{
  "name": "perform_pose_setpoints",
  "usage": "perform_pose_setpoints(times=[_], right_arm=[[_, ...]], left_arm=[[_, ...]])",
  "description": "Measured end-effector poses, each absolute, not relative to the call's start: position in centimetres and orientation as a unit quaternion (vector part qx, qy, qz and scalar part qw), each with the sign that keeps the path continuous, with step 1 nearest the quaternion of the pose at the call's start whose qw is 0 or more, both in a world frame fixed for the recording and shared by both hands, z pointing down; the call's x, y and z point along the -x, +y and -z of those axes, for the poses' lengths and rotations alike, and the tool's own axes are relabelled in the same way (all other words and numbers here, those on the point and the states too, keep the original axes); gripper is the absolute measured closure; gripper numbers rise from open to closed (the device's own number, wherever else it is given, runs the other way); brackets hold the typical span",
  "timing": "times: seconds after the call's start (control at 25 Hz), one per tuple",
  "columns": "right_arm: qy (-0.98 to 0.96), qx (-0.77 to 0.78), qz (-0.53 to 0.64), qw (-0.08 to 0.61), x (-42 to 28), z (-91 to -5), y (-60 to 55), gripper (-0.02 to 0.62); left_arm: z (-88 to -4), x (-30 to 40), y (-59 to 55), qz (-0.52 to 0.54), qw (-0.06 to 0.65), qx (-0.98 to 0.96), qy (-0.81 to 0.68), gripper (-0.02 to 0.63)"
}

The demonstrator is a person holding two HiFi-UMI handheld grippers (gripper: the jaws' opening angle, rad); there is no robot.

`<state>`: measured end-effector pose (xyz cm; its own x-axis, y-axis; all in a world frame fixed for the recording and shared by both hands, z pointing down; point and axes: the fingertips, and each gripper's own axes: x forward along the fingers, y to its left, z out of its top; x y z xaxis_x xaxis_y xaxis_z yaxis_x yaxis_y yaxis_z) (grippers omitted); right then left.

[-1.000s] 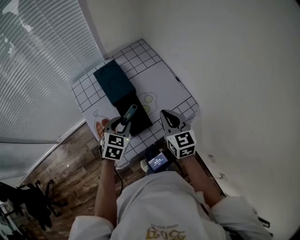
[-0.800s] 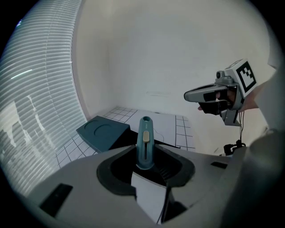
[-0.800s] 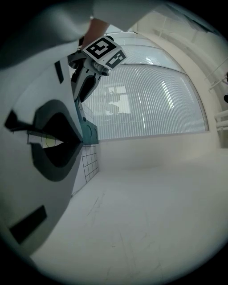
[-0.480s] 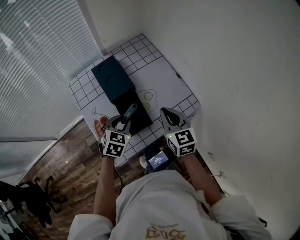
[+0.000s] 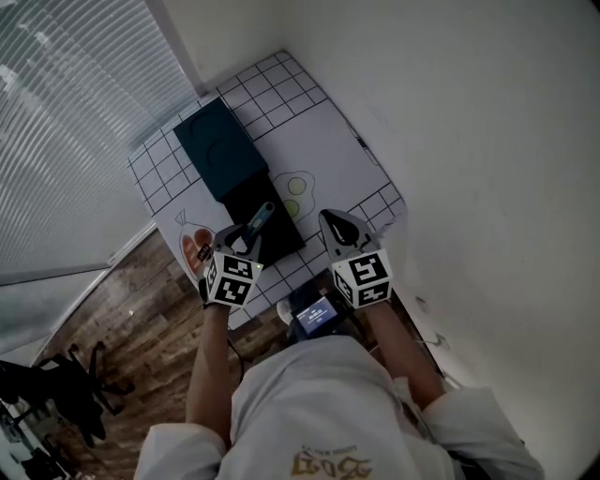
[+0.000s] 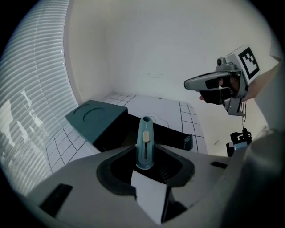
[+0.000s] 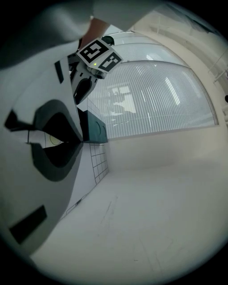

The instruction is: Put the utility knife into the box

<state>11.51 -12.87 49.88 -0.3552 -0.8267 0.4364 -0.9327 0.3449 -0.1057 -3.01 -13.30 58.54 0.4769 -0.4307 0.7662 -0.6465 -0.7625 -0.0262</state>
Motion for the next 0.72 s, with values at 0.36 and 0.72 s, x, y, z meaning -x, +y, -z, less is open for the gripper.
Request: perform_pose_setpoints(times=[0.36, 0.72], right_arm=[[-0.807, -0.536, -0.185, 0.164, -11.2, -51.5, -14.0, 0.589], [-0.806, -0.532, -0.196, 0.169, -11.1, -52.6, -14.0, 0.589]], left_arm=[[-60.8, 2.8, -13.6, -0.428, 0.139, -0.839, -0.305, 0.471], [-62.0, 2.5, -13.6, -0.440, 0.152, -0.835, -0.295, 0.471]])
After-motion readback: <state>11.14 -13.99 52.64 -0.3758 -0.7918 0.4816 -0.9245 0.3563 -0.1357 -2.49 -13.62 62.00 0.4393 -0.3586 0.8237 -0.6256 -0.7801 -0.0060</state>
